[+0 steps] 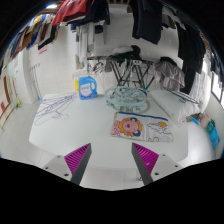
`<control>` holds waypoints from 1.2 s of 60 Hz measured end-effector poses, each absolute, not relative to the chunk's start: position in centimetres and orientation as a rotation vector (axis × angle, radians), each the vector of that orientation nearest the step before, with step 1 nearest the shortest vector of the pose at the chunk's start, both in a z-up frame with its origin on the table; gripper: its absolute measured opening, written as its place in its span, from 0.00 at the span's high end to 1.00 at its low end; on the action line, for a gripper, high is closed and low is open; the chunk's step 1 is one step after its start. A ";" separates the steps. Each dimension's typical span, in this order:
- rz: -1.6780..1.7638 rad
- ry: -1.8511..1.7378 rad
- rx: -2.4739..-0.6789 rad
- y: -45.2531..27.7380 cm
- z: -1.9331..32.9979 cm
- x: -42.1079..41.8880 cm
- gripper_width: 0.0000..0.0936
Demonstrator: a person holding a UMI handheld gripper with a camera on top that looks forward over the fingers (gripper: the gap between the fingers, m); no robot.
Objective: Fold towel
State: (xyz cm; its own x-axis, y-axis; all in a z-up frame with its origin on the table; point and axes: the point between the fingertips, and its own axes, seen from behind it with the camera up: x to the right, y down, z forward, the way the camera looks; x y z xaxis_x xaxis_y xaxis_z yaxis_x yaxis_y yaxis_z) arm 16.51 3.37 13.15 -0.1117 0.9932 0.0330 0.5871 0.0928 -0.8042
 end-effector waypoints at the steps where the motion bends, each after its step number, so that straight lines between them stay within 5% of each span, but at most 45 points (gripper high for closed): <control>1: 0.868 -1.762 -1.557 3.1 13.0 16.0 0.09; 47: 0.788 -1.667 -1.660 3.3 -1.0 -8.5 0.11; 55: 0.757 -1.657 -1.654 4.2 -1.6 -8.6 0.40; 61: 0.657 -1.685 -1.577 5.3 -1.3 -8.4 0.95; 72: 0.746 -1.794 -1.597 2.7 -0.2 -6.7 0.98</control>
